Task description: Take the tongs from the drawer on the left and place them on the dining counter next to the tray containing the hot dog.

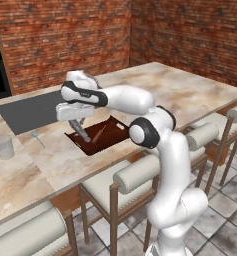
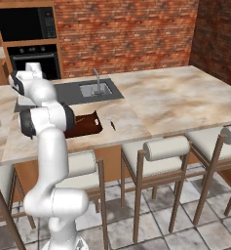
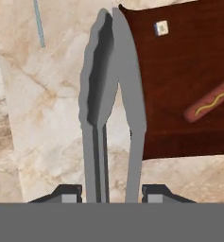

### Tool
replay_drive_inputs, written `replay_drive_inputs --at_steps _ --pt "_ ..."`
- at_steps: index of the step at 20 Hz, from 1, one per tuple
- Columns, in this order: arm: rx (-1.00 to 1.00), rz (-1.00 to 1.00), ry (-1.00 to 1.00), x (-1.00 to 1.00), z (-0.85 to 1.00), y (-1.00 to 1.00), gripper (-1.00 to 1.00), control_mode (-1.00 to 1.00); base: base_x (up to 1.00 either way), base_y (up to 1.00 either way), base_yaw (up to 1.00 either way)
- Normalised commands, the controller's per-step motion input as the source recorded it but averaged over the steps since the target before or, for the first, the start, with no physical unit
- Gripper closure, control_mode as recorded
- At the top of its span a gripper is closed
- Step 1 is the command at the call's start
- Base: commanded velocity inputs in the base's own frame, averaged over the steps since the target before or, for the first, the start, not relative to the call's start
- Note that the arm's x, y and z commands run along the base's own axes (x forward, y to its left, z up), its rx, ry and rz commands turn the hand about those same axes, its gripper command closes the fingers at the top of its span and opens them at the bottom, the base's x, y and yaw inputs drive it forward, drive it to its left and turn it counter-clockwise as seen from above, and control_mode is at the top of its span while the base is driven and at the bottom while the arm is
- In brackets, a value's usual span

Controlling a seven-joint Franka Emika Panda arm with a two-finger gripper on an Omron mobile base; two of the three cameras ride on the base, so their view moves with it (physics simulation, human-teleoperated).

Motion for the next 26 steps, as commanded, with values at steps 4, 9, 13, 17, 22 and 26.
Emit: replay_drive_inputs --at_steps 4,9,13,17,22,26 --pt "0.00 0.09 0.00 0.00 -0.19 0.06 1.00 -1.00 0.00 0.00 0.00" --pt "0.00 0.09 0.00 -0.02 -0.21 0.07 1.00 -1.00 0.00 0.00 0.00" --pt "0.00 0.07 0.00 0.00 -0.31 0.12 1.00 -1.00 0.00 0.00 0.00" --pt "0.00 0.01 0.00 0.00 -0.25 0.21 1.00 -1.00 0.00 0.00 0.00" --pt "0.00 0.00 0.00 0.01 -0.24 0.21 1.00 -1.00 0.00 0.00 0.00" --pt "0.00 -0.02 0.00 0.00 -0.25 0.14 1.00 -1.00 0.00 0.00 0.00"
